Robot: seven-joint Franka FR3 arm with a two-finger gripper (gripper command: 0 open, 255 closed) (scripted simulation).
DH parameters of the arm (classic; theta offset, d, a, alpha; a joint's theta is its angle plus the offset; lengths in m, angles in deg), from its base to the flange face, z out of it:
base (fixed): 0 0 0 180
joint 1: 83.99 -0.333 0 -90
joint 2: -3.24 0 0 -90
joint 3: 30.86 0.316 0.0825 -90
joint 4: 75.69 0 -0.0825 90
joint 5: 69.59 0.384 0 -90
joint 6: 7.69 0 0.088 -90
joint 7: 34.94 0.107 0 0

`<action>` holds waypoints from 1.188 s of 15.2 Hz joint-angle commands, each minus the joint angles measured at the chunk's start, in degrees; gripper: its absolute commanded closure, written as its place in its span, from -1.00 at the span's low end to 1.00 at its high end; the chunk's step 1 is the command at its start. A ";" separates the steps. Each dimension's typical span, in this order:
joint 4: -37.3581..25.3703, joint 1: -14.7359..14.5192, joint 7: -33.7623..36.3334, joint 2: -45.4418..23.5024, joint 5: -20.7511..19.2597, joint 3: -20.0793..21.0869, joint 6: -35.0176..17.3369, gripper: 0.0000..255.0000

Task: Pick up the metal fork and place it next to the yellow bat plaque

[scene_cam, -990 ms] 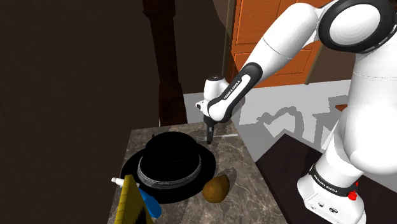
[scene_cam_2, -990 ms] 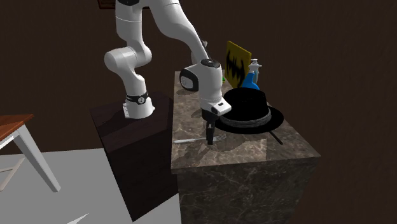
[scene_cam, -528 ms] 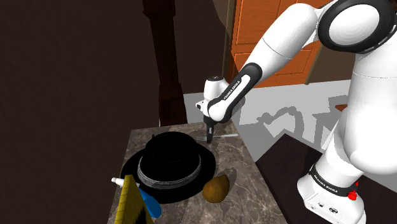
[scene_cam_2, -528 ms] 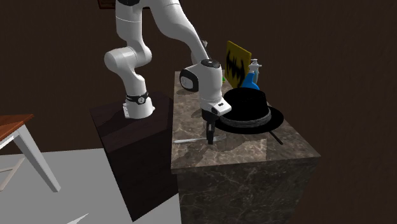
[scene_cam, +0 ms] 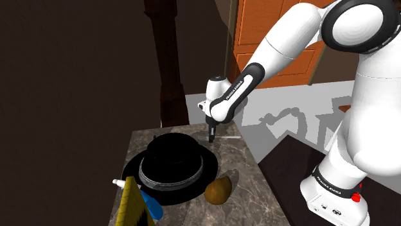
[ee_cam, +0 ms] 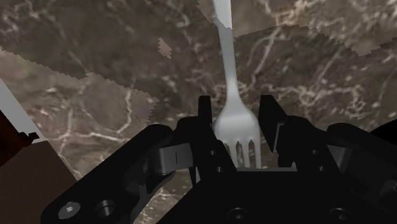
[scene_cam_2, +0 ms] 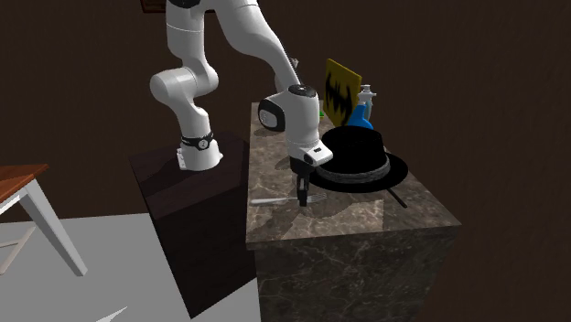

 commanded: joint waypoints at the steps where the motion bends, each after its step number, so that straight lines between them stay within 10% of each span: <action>1: 0.15 -0.23 0.21 -0.13 -0.04 0.13 0.11 1.00; 18: -0.75 -0.65 2.13 11.51 -2.22 -0.70 12.60 1.00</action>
